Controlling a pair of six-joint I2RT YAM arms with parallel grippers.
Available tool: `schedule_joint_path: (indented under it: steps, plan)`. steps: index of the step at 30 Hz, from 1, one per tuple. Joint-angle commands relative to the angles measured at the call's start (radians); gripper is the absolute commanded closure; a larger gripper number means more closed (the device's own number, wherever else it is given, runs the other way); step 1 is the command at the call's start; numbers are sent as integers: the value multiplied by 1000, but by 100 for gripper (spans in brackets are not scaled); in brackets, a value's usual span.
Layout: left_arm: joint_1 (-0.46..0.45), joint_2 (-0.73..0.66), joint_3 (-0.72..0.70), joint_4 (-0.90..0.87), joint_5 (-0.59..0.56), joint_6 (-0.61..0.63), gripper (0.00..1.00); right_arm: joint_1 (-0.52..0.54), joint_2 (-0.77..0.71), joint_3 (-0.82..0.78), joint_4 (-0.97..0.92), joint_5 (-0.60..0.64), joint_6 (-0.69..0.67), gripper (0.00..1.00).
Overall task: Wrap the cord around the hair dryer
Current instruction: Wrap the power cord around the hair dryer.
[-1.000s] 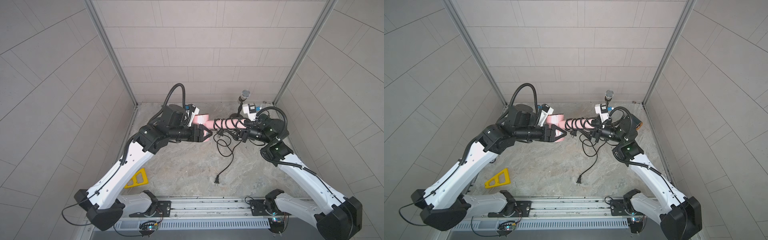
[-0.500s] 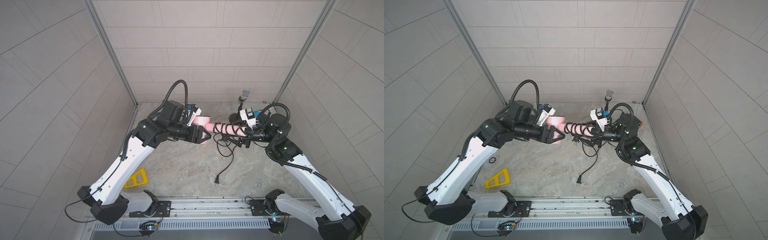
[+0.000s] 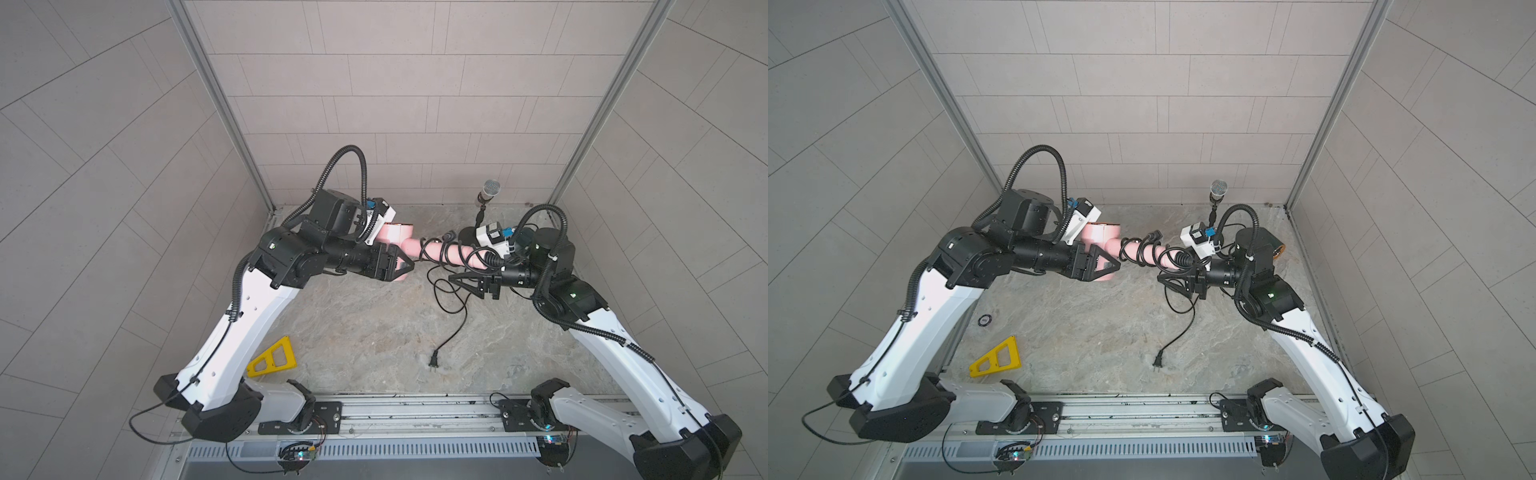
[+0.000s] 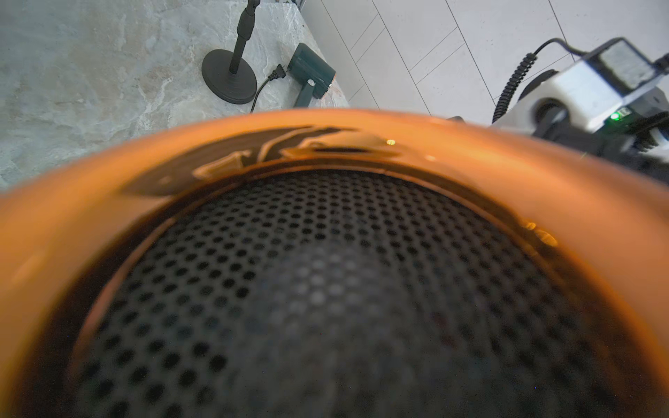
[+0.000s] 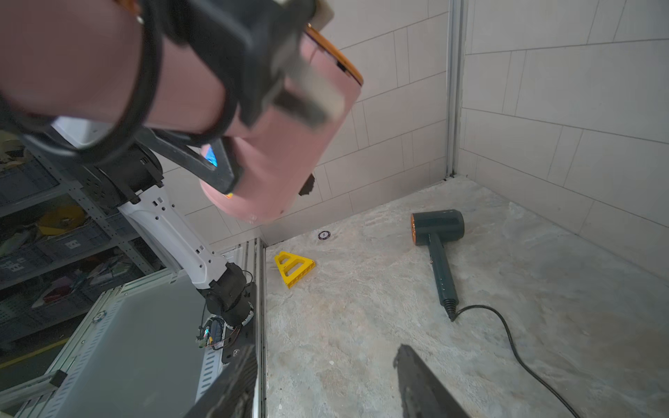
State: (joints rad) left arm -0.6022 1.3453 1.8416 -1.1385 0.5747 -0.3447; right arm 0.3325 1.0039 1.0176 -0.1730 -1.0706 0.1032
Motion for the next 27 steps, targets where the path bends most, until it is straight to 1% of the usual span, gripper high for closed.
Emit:
schedule_joint_path:
  steps: [1,7,12,14,15,17,19,20,23,26,27]
  plan:
    - [4,7,46,-11,8,44,100,-6,-17,27,-91,35,-109,37]
    - [4,25,67,-54,10,69,100,-22,-54,13,-94,23,-138,37]
    - [8,47,109,-168,-11,154,100,-73,-108,1,-96,18,-244,36]
    - [14,45,104,-192,-21,185,100,-110,-116,-2,-116,-23,-286,36]
    - [21,44,99,-204,-25,199,100,-136,-117,-6,-133,-60,-314,36]
    - [35,38,84,-220,-53,227,100,-198,-107,-14,-139,-133,-329,36]
    - [52,37,60,-229,-93,249,100,-245,-81,-7,-118,-162,-278,37]
    - [62,37,42,-230,-120,253,100,-258,-63,11,-117,-159,-226,38]
    - [83,33,-28,-201,-173,253,100,-269,1,83,-124,-121,-7,42]
    - [87,30,-94,-150,-175,240,100,-265,33,117,-143,-55,192,43]
    - [88,31,-107,-139,-170,238,100,-262,32,117,-138,-52,238,43]
